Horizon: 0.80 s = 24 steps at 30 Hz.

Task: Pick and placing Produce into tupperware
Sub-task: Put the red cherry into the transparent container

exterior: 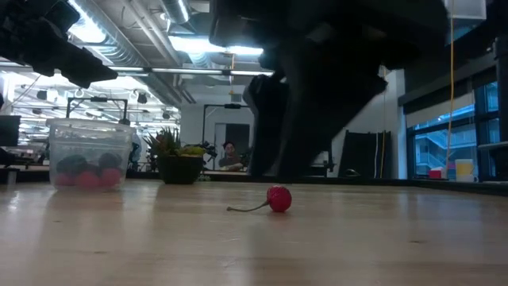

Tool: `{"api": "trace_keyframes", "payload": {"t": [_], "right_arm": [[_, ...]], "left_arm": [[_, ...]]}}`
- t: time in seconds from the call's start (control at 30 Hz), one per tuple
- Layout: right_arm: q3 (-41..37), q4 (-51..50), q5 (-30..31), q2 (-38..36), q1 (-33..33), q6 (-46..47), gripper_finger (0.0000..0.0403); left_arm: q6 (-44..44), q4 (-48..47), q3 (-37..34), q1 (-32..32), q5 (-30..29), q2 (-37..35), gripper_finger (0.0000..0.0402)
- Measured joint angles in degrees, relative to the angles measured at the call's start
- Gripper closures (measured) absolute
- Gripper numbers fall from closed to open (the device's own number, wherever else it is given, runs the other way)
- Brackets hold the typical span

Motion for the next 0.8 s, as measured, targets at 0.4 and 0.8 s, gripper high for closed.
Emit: {"api": "trace_keyframes", "payload": {"t": [0.4,0.8], "right_arm": [[0.00,-4.68,7.31,0.27,0.18,0.17,0.0113],[-0.02,-3.57,3.30,2.89,-0.77,0.17,0.0138]], "left_arm": [[0.02,0.00,0.00,-0.01,-1.18,0.02,0.0190],[0.02,-0.04,0.00,0.00,-1.22,0.02,0.0190]]}}
